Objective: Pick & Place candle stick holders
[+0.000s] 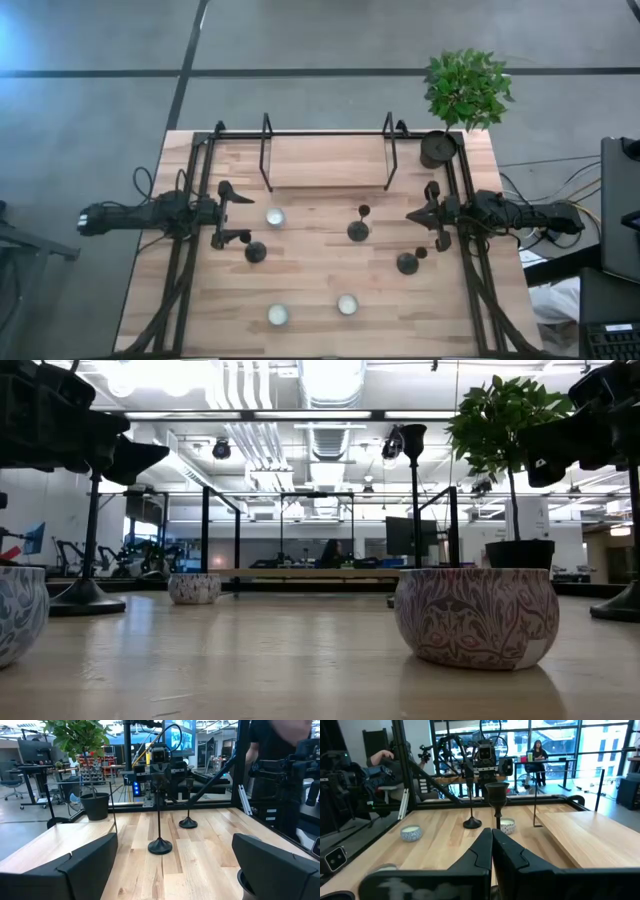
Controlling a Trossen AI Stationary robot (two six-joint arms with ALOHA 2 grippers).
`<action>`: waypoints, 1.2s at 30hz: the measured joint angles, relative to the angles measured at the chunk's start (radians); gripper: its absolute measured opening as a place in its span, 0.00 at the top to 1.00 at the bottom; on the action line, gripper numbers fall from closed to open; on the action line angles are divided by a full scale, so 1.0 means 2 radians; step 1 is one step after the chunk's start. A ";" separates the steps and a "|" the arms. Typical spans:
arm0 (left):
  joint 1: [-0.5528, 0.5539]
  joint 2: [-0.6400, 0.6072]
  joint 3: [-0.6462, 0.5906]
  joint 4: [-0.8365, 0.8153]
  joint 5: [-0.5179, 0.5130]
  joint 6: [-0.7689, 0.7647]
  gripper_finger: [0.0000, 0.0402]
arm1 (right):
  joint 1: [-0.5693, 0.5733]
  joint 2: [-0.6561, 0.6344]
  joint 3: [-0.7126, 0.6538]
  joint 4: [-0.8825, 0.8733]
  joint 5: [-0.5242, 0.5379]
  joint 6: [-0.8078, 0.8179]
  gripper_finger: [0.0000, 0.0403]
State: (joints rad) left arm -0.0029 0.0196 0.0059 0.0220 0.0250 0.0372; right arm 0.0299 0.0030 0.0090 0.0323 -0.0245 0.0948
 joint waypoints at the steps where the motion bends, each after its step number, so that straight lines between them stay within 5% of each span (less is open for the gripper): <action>1: 0.000 0.000 0.000 0.000 0.000 0.000 0.01 | 0.000 0.000 0.000 0.000 0.000 0.001 0.98; 26: 0.000 0.000 0.000 0.000 0.000 0.000 0.01 | 0.000 0.000 0.000 0.005 0.001 0.006 0.98; 33: 0.000 0.000 0.000 0.000 0.000 0.000 0.01 | 0.000 0.000 0.000 0.139 0.022 0.075 0.98; 36: 0.000 0.000 0.000 0.000 0.000 0.000 0.01 | 0.000 0.000 0.000 0.191 0.076 0.130 0.98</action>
State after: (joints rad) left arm -0.0025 0.0196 0.0059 0.0221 0.0254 0.0370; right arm 0.0299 0.0026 0.0092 0.4145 0.1273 0.3544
